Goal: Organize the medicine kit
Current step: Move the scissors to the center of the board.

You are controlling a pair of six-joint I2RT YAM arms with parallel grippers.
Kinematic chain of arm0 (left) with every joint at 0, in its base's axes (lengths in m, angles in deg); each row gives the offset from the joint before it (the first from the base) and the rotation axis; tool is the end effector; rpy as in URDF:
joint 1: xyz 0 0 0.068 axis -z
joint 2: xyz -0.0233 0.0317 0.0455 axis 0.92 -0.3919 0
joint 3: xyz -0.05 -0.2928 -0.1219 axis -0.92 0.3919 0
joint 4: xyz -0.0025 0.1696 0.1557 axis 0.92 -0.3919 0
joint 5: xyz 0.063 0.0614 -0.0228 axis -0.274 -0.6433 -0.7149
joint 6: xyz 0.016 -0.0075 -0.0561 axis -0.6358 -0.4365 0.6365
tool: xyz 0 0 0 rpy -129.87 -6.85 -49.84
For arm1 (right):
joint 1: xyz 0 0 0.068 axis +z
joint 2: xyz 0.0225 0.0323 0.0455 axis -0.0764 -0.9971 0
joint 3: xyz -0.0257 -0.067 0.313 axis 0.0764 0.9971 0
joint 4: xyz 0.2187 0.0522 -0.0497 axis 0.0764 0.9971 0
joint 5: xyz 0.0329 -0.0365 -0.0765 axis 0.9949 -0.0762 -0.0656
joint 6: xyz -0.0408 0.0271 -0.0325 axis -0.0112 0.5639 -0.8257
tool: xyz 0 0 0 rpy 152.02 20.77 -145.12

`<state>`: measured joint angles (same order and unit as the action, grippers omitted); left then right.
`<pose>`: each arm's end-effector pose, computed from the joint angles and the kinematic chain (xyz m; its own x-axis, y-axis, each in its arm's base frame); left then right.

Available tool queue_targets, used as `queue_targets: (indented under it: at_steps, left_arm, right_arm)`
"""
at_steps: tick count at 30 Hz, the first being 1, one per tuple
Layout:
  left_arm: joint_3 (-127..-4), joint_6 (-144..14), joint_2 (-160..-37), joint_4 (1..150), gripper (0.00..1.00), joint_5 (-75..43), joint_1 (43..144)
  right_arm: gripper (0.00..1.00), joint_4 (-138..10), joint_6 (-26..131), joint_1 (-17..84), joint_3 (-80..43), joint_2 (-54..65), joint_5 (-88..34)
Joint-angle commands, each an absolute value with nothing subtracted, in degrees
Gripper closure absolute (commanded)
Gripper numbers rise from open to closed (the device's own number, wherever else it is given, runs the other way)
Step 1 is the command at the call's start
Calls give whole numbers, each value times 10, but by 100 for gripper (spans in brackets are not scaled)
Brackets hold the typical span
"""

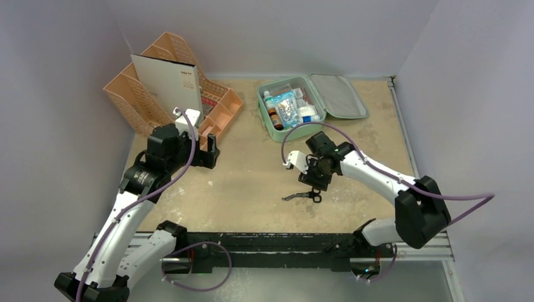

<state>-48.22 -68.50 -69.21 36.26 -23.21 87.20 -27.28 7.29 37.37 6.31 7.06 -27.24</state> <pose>0.0990 -0.0376 0.3735 -0.5042 0.0314 -0.8630 0.2940 0.9459 -0.1374 0.1848 0.1261 0.2687 -0.2385 -0.8892 -0.3903 -0.9309 0.3238 -0.1689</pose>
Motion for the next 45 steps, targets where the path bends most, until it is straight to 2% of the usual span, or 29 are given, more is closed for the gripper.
queue_targets:
  at_steps: [1,16,23,26,32,37,41,45]
  left_arm:
    - [-475,-684,-675,379,0,-243,870]
    - [-478,-677,-680,381,0,-260,870]
    - [-472,-641,-674,390,1,-298,870]
    - [-470,-628,-670,392,3,-308,870]
    - [-474,-608,-671,385,8,-289,870]
    - [-476,-561,-667,379,14,-268,870]
    - [-471,-506,-661,387,20,-195,870]
    - [-469,-482,-659,373,21,-184,870]
  right_arm:
    - [53,-237,48,380,74,58,-292]
    - [49,-287,45,429,81,-4,-310]
    - [52,-307,66,454,67,-45,-298]
    - [54,-322,74,465,65,-61,-292]
    - [66,-385,131,480,54,-68,-259]
    - [68,-418,176,502,35,-93,-263]
    - [67,-416,205,502,-1,-121,-269]
    - [67,-421,226,510,-47,-142,-260]
